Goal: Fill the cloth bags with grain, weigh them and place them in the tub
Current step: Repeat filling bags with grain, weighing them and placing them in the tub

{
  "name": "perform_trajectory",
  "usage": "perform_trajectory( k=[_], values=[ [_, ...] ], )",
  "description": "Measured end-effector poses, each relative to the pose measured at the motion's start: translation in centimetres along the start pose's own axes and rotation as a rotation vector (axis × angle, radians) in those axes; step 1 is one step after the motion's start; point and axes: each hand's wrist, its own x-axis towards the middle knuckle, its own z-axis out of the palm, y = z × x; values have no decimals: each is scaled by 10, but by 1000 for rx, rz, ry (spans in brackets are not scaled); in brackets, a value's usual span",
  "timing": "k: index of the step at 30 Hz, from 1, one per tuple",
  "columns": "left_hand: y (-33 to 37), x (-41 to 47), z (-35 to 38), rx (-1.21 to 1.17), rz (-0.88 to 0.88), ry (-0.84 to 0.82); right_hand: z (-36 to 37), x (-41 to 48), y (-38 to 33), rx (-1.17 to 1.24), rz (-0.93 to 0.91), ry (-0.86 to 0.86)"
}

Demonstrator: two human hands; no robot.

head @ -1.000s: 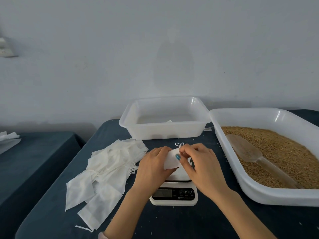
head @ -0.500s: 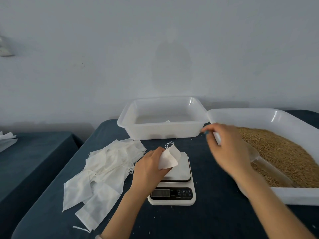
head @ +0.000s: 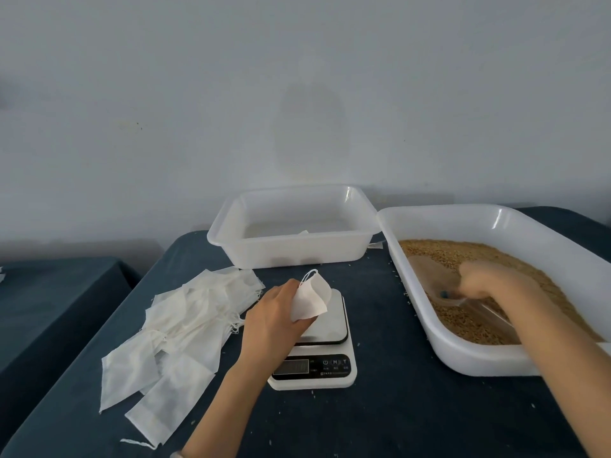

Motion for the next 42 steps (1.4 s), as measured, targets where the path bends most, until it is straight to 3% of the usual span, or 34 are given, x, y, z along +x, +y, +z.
perform_trajectory(
  k=[5,11,15,24,29,32,35,39,42],
  values=[
    [-3,-5,0,-5,-22,-9,4,-4,-1,148,24,-47],
    [-6,-8,-1,-11,-45,-9,-4,7,-1,524,94,134],
    [-6,-8,-2,-11,-49,-1,-13,13,-8,416,157,280],
    [-4,-9,0,10,-52,-15,18,25,-36,214,62,-20],
    [-5,-10,-2,-8,-55,-14,9,16,-28,649,-163,-154],
    [-5,-10,-2,-17,-57,-14,2,15,-22,911,-8,-140],
    [-6,-11,-2,-25,-67,-18,-2,22,-19,917,68,-53],
    [-8,-12,-2,-34,-92,-22,-6,21,-11,1060,2,-91],
    [-10,-11,0,-75,-117,-27,-9,16,-7,993,-38,-53]
  ],
)
